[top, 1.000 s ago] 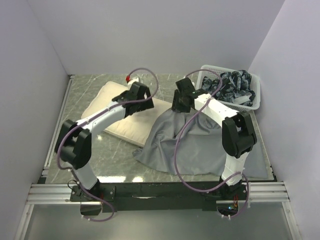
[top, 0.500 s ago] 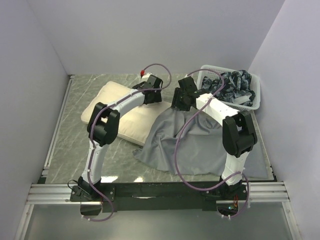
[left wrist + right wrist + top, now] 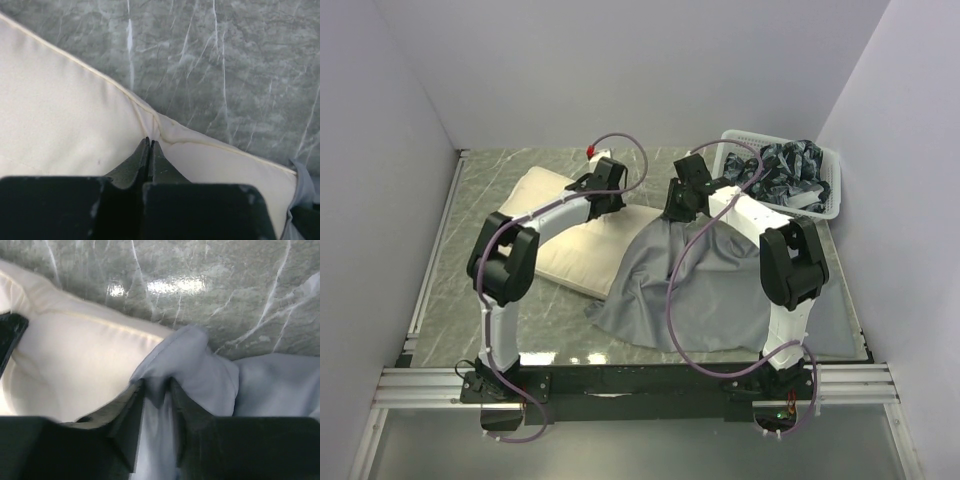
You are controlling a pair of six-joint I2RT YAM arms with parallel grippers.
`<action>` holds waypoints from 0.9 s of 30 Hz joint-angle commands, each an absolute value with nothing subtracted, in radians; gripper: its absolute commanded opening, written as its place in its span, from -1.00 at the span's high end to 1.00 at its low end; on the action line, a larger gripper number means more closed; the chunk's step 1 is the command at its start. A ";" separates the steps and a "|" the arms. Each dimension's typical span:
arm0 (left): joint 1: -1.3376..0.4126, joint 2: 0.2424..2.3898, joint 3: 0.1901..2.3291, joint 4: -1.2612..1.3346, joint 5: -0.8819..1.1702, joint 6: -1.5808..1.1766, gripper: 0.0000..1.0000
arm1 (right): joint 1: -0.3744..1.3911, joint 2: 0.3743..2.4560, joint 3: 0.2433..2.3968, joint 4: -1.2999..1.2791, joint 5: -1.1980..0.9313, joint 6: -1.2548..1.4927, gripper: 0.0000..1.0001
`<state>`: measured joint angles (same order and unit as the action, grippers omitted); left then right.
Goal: Put the pillow into the pillowcase
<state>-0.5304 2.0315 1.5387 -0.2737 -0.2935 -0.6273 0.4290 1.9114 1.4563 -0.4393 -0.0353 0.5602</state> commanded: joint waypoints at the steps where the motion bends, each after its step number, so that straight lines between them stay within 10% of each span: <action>1: -0.535 1.910 1.422 -0.293 -0.236 -0.643 0.99 | 0.425 1.850 1.512 -0.448 -0.037 0.552 0.13; 15: -0.537 1.836 1.367 -0.264 -0.235 -0.669 0.99 | 0.471 1.810 1.445 -0.442 -0.038 0.540 -0.07; 23: -0.537 1.845 1.381 -0.265 -0.230 -0.670 0.99 | 0.519 1.793 1.365 -0.411 -0.002 0.540 0.11; 27: -0.537 1.835 1.374 -0.262 -0.225 -0.669 0.99 | 0.517 1.787 1.387 -0.433 0.032 0.528 0.51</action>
